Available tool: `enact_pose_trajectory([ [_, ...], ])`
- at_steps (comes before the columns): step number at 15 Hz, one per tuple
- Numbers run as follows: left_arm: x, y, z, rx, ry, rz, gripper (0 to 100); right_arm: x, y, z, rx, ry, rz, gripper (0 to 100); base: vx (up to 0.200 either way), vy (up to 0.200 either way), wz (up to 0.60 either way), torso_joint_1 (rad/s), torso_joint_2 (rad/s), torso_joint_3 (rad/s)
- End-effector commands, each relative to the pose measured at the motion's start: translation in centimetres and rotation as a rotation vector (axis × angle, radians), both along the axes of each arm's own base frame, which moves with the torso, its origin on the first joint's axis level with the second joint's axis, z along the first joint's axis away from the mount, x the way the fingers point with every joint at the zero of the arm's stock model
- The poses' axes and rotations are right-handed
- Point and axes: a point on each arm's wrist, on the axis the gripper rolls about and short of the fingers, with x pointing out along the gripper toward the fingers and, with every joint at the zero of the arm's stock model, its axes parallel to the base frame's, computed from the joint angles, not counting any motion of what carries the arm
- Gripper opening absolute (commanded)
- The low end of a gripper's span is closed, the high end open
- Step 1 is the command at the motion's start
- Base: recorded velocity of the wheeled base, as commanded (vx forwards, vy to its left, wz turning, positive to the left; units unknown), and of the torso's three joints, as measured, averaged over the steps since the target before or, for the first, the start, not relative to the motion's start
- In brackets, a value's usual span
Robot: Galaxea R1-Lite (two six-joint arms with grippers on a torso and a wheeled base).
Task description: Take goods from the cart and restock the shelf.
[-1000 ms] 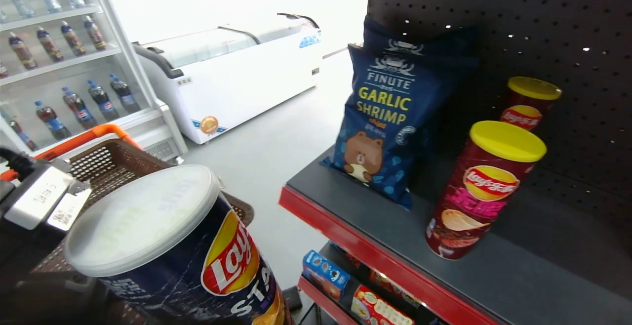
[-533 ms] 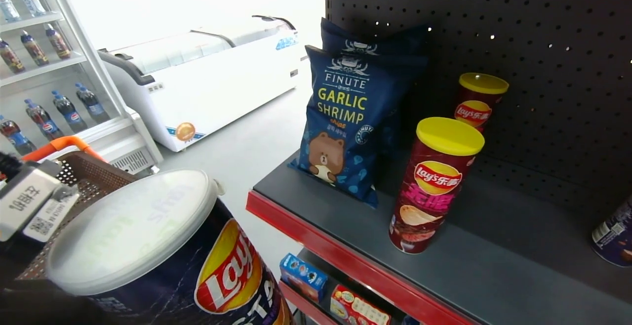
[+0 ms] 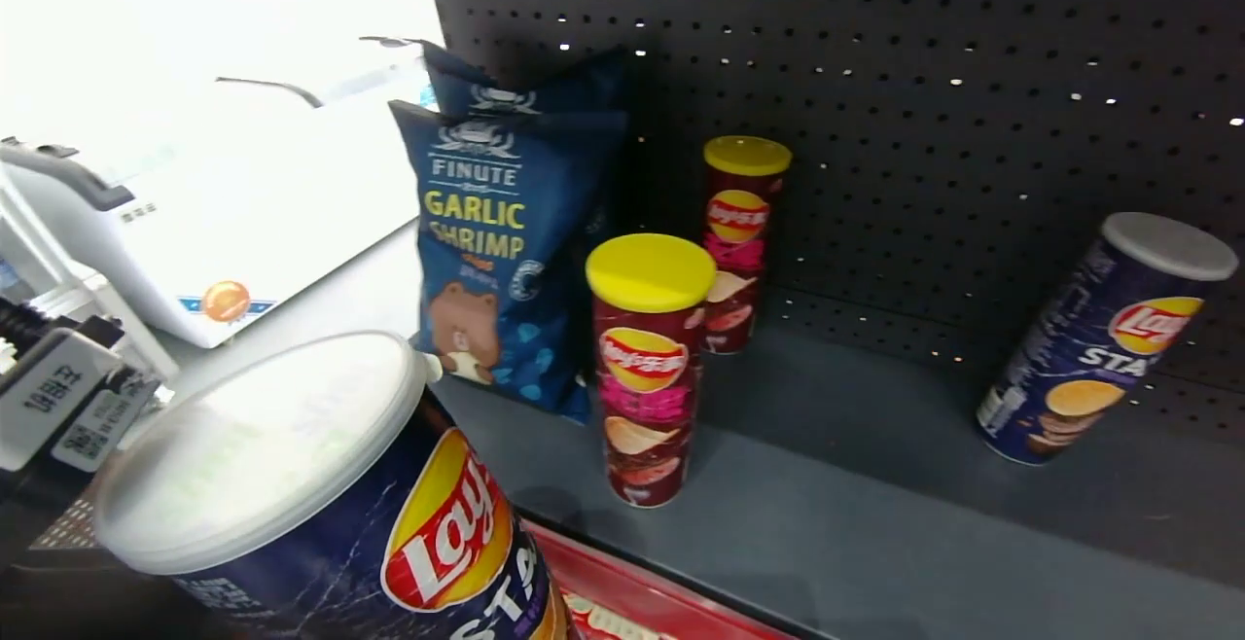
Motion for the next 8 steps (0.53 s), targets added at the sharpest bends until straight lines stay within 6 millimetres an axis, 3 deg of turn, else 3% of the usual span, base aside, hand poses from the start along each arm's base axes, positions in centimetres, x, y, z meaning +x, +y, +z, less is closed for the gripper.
enact_pose_trajectory([
  [1, 0.07, -0.04, -0.08, 0.003, 0.003, 0.001, 0, 0.01, 0.00, 0.00, 0.000, 0.002, 0.000, 100, 0.000, 0.000, -0.60, 0.002, 0.01, 0.007],
  [7, 0.01, 0.04, -0.58, 0.011, 0.014, 0.004, 0, 0.01, 0.00, 0.00, 0.000, 0.002, 0.000, 100, 0.000, 0.000, -0.60, 0.002, 0.00, 0.001],
  [8, 0.01, 0.04, -0.58, 0.011, 0.014, 0.004, 0, 0.01, 0.00, 0.00, 0.000, 0.002, 0.000, 100, 0.000, 0.000, 0.00, 0.000, 0.00, 0.000],
])
